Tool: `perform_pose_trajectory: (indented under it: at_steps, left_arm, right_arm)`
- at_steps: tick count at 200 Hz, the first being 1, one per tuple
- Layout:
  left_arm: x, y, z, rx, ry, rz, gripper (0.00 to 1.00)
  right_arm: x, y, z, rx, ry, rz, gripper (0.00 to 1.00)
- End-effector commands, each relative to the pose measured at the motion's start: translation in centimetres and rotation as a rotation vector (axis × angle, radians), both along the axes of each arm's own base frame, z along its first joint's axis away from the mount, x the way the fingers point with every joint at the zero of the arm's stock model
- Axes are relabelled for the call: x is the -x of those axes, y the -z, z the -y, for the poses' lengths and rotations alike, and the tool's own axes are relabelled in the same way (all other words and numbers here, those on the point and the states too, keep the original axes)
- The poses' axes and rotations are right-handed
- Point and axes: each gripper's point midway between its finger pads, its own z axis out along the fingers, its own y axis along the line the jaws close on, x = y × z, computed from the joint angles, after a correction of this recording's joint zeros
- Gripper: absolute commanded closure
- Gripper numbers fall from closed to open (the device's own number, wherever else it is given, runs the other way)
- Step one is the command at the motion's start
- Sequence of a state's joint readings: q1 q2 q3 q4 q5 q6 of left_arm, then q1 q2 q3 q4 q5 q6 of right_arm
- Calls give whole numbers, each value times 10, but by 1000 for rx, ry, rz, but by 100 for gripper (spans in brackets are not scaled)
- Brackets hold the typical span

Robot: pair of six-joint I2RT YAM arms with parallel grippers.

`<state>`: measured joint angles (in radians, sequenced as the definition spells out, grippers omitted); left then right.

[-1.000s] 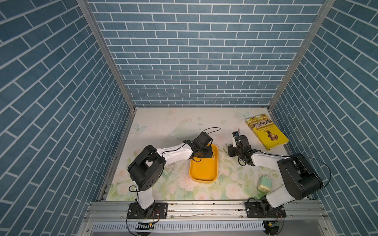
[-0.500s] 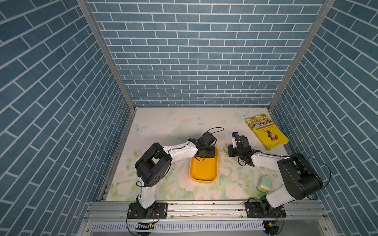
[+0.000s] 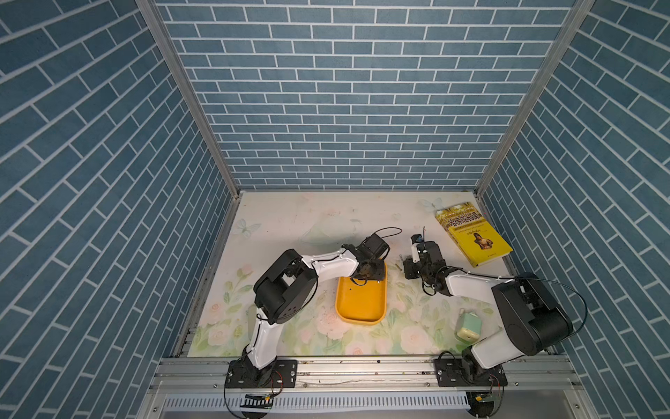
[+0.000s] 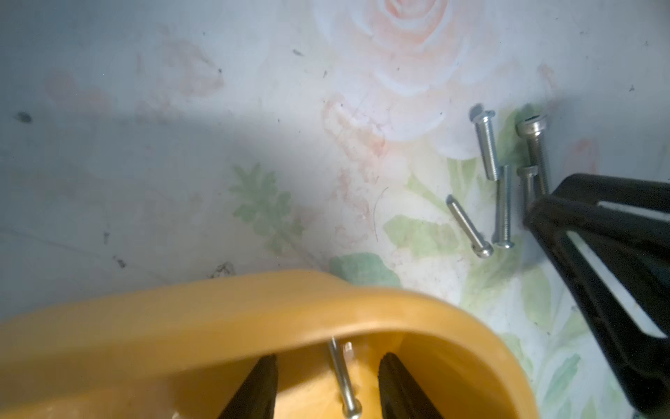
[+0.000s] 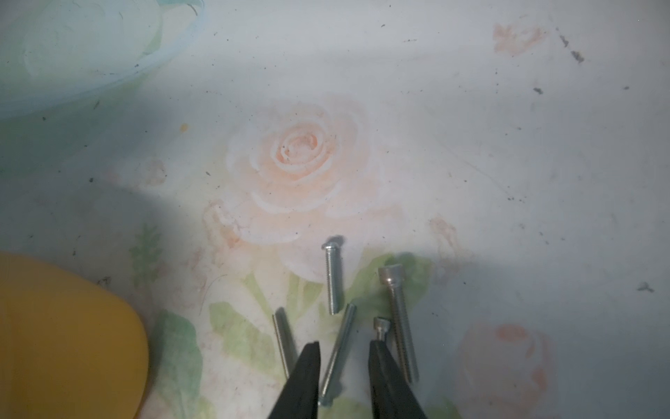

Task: Take out the screws from the storage box
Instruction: Place the screw at the center of the board, then pick up the screw from the storage box.

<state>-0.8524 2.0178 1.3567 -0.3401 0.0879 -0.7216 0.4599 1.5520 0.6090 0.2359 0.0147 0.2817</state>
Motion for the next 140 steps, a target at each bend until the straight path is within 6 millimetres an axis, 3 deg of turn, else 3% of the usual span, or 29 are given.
perform_pose_trajectory:
  at_steps: [1, 41, 91, 140]
  left_arm:
    - [12, 23, -14, -120, 14, -52, 54]
    - [19, 35, -24, -242, 20, -84, 58]
    - [33, 59, -39, -394, 39, -121, 73]
    - [48, 74, -54, -454, 61, -177, 77]
  right_arm:
    - [-4, 1, -4, 9, -23, -10, 72]
    - [-3, 1, -6, 3, -33, -10, 72]
    - [-2, 2, -9, -6, -46, -17, 72]
    - [-2, 3, -10, -5, -50, -23, 72]
